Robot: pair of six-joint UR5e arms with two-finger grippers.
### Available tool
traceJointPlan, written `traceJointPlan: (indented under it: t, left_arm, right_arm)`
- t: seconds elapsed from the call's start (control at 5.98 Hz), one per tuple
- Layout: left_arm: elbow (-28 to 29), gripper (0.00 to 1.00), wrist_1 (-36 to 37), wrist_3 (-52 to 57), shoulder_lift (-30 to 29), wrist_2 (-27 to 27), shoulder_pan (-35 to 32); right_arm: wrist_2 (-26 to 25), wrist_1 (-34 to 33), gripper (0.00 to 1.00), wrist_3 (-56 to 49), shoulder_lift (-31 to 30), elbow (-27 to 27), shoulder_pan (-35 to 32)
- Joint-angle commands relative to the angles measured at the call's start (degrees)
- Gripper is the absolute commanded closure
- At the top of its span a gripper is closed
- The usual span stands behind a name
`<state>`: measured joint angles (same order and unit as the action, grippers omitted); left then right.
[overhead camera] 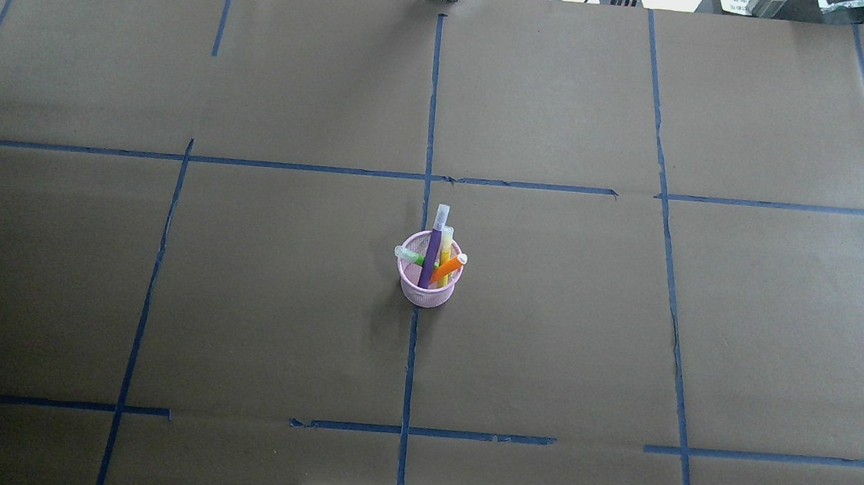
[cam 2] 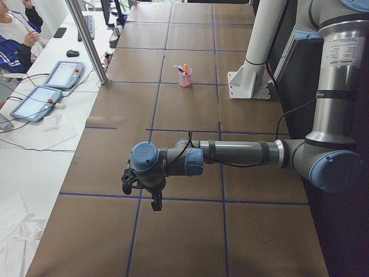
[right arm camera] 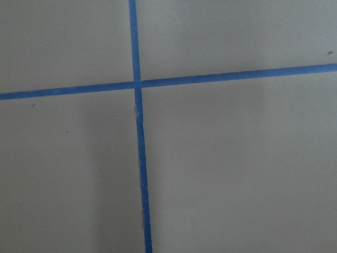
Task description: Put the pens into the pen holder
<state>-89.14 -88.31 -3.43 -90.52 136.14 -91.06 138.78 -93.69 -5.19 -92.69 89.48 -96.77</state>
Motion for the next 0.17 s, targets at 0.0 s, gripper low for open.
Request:
traceJointPlan:
  t: [0.0]
  left_arm:
    - [0.1, 0.0, 0.0, 0.0, -0.1, 0.0, 0.0]
  right_arm:
    - [0.0, 0.0, 0.0, 0.0, 0.2, 0.0, 0.0]
